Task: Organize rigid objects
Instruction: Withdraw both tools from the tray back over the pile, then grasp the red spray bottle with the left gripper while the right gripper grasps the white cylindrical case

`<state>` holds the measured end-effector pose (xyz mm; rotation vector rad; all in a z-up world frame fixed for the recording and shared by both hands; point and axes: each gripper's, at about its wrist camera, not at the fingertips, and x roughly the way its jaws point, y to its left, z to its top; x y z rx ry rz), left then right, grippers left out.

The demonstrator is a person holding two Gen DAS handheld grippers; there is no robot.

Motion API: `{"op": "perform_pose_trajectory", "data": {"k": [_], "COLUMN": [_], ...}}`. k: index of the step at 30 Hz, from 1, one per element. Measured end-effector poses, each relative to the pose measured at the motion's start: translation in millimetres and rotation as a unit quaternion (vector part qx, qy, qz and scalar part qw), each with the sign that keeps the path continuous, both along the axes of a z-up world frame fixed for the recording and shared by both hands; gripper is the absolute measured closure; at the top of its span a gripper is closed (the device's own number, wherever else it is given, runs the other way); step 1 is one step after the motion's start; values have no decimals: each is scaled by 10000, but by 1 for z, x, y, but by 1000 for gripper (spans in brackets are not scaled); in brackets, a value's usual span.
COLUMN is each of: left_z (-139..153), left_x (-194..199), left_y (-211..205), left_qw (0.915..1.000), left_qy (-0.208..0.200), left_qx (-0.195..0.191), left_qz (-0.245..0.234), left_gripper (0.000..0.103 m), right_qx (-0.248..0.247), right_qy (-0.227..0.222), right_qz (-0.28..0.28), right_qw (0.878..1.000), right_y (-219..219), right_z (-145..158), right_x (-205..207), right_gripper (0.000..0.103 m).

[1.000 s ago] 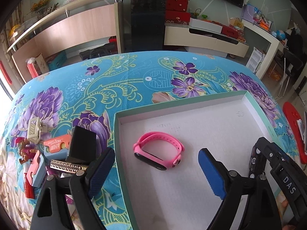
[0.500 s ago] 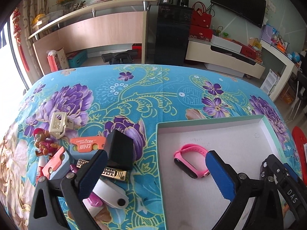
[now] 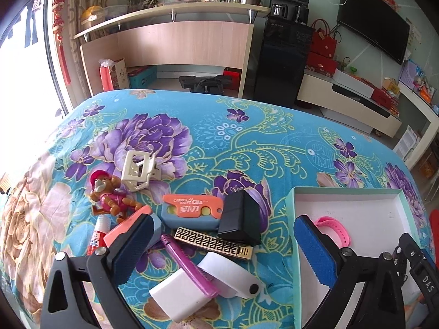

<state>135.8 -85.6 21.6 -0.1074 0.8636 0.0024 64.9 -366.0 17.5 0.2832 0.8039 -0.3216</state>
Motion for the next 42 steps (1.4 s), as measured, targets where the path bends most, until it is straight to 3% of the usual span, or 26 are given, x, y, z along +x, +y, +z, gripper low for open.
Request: {"op": "perform_pose_trajectory", "data": {"k": [7, 15, 23, 33, 42], "left_z": [10, 29, 19, -5, -29], "left_x": [-7, -16, -20, -25, -26], "left_y": [27, 68, 105, 145, 156], "left_qw": [9996, 9976, 9955, 9912, 9900], "left_qy": [-261, -436, -167, 265, 640], "left_qx": [12, 90, 206, -15, -143], "left_qz": [134, 536, 913, 1294, 1245], "left_gripper": [0, 0, 0, 0, 0], "right_qx": [69, 4, 135, 421, 503], "right_qy": [-175, -727, -611, -477, -280], "right_qz": [351, 875, 1398, 2049, 2528], "right_qw": [9992, 9935, 9882, 9767, 9658], "right_y": [24, 67, 102, 152, 189], "right_z": [7, 29, 24, 14, 3], "right_x": [8, 12, 26, 33, 34], "right_gripper": [3, 3, 3, 3, 3]}}
